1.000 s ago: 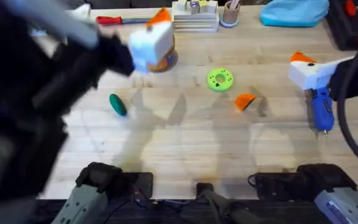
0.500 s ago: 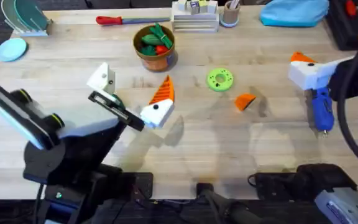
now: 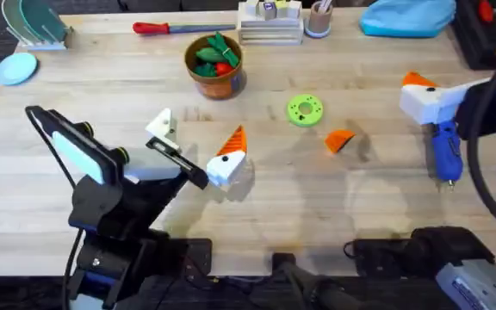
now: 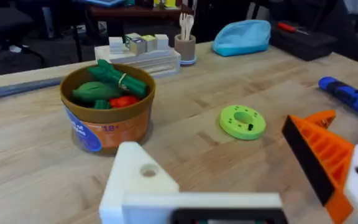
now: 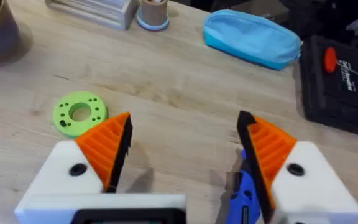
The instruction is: Pick up the gripper from the table and insert it into the empty holder that is missing its gripper. Then pick up a screw, insert it into the mounting hole, and use the screwdriver to tighten it. Finally, clean up the table by picking up the vegetable and placing it into the bucket.
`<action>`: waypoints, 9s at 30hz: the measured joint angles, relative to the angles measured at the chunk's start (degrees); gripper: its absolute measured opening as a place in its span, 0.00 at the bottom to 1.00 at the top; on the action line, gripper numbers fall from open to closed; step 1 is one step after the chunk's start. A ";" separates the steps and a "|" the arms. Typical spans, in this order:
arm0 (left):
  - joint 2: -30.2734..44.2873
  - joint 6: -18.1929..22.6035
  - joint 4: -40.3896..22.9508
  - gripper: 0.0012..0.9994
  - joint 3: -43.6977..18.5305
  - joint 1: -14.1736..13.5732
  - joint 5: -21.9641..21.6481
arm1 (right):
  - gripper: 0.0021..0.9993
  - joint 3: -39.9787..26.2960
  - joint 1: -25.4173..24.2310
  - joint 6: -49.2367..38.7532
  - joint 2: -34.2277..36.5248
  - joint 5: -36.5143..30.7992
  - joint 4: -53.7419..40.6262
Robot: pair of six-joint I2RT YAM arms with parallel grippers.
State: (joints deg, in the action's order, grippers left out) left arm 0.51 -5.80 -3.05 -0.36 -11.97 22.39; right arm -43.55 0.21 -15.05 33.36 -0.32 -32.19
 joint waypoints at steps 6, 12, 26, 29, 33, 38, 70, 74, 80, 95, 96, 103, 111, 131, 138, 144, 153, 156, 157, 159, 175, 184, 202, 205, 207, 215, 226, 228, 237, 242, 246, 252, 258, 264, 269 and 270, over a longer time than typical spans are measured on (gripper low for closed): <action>0.00 0.00 0.00 0.99 0.00 0.00 0.13 | 0.99 0.00 0.00 0.00 0.00 0.00 0.01; 0.02 0.00 0.00 0.99 0.00 0.00 0.15 | 0.99 0.00 0.00 0.00 0.00 0.00 -0.02; 0.00 0.00 0.00 0.99 0.00 0.00 0.13 | 0.99 0.00 0.00 0.00 0.00 0.00 0.01; 0.00 0.02 0.00 0.99 0.00 0.00 0.14 | 0.99 0.00 0.00 0.00 0.00 0.00 0.01; 0.00 0.00 0.02 0.99 0.00 0.00 0.49 | 0.99 0.00 0.00 0.00 0.00 0.00 0.04; 0.02 0.00 0.05 0.99 0.00 0.00 5.50 | 0.99 0.00 0.00 2.01 0.00 1.86 0.07; 0.02 0.00 -0.87 0.99 0.00 0.00 26.03 | 0.78 -0.98 15.76 5.11 38.16 5.46 -6.73; 0.00 0.00 -0.87 0.99 0.00 0.00 26.05 | 0.71 -1.09 15.76 5.23 38.14 5.46 -6.75; 0.00 0.00 -0.87 0.99 0.00 0.00 26.05 | 0.43 -1.11 15.76 5.64 38.14 5.44 -6.75; 0.01 0.00 -0.89 0.99 0.00 0.00 26.05 | 0.01 -1.94 15.76 5.64 35.42 5.42 -6.85; 0.00 0.00 -0.90 0.99 0.00 0.00 26.05 | 0.01 -2.31 15.76 5.64 34.85 5.42 -6.88; 0.02 0.00 -0.89 0.99 0.00 0.00 26.05 | 0.01 -6.00 15.87 7.78 30.35 7.21 -4.80; 0.00 0.00 -0.90 0.99 0.00 0.00 26.05 | 0.01 -7.08 16.38 22.82 30.35 25.19 6.38; 0.00 0.00 -0.90 0.99 0.00 0.00 26.07 | 0.01 -7.08 24.62 45.09 56.89 67.29 28.85; 0.00 0.00 -0.90 0.99 0.00 0.00 25.86 | 0.01 -7.08 26.75 51.29 59.84 69.88 33.56; 0.02 0.02 -0.87 0.99 0.00 0.00 25.42 | 0.01 -7.08 27.50 53.33 59.95 70.23 35.61; 0.00 0.02 -0.87 0.99 0.00 0.00 25.30 | 0.01 -7.08 27.50 55.43 60.24 71.14 37.37; 0.02 0.01 -0.85 0.99 0.00 0.00 25.14 | 0.01 -7.08 27.51 56.53 60.26 71.12 39.27; 0.00 0.01 -0.85 0.99 0.00 0.00 25.11 | 0.01 -7.08 27.54 56.86 60.26 71.14 39.96; 0.00 0.03 -0.85 0.99 0.00 0.00 25.00 | 0.01 -7.08 27.54 57.62 60.26 71.12 41.00; 0.02 -0.61 -0.83 0.99 0.00 0.70 22.59 | 0.01 -7.10 30.06 67.81 64.59 69.14 49.31; 0.17 -2.21 -0.83 0.99 0.00 0.70 22.48 | 0.01 -7.74 34.01 74.22 67.21 66.91 55.39; 0.17 -2.70 -0.74 0.99 0.00 1.48 19.52 | 0.01 -7.74 36.39 75.22 67.21 61.56 58.64; 0.17 -2.88 -0.74 0.99 0.00 1.62 19.32 | 0.01 -7.74 36.62 75.06 67.21 61.02 58.78; 0.17 -2.96 -0.74 0.99 -0.02 1.62 19.30 | 0.01 -7.74 36.65 74.97 67.21 60.99 58.78; 0.17 -2.99 -0.74 0.99 -0.02 1.62 19.33 | 0.01 -7.74 36.65 73.05 67.21 61.42 58.71; 0.17 -2.58 -0.76 0.99 -0.07 1.62 19.54 | 0.23 -7.74 36.63 72.08 67.21 62.10 58.30; 0.17 -2.52 -0.76 0.99 -0.07 1.62 19.58 | 0.25 -7.74 36.63 72.00 67.21 62.21 58.27; 0.16 -1.68 -0.79 0.99 -0.09 1.57 20.47 | 0.40 -7.74 35.99 71.68 67.92 64.58 57.93; 0.17 -1.44 -0.81 0.99 -0.09 1.27 20.85 | 0.46 -7.74 35.54 71.58 68.28 65.63 57.82; 0.17 -0.92 -0.81 0.99 -0.11 1.13 21.41 | 0.49 -7.72 35.05 71.58 68.28 66.37 57.59; 0.17 -0.41 -0.83 0.99 -0.11 0.85 22.21 | 0.53 -7.72 34.27 71.56 68.28 67.91 58.52; 0.17 -0.20 -0.90 0.99 -0.11 0.73 23.64 | 0.59 -7.72 33.77 71.56 68.30 68.74 59.15; 0.17 -0.20 -1.03 0.99 -0.11 0.11 25.09 | 0.71 -7.72 33.75 71.56 68.30 68.74 59.24; 0.17 -0.22 -1.05 0.99 -0.11 0.11 25.64 | 0.76 -7.72 33.62 71.48 68.30 68.74 59.22; 0.17 -0.21 -1.05 0.99 -0.11 0.11 25.69 | 0.79 -7.72 33.51 71.38 68.29 68.76 59.23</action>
State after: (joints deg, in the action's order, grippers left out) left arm 0.69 -6.01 -4.10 -0.47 -11.86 48.09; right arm -51.27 33.72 56.33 101.65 68.45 27.04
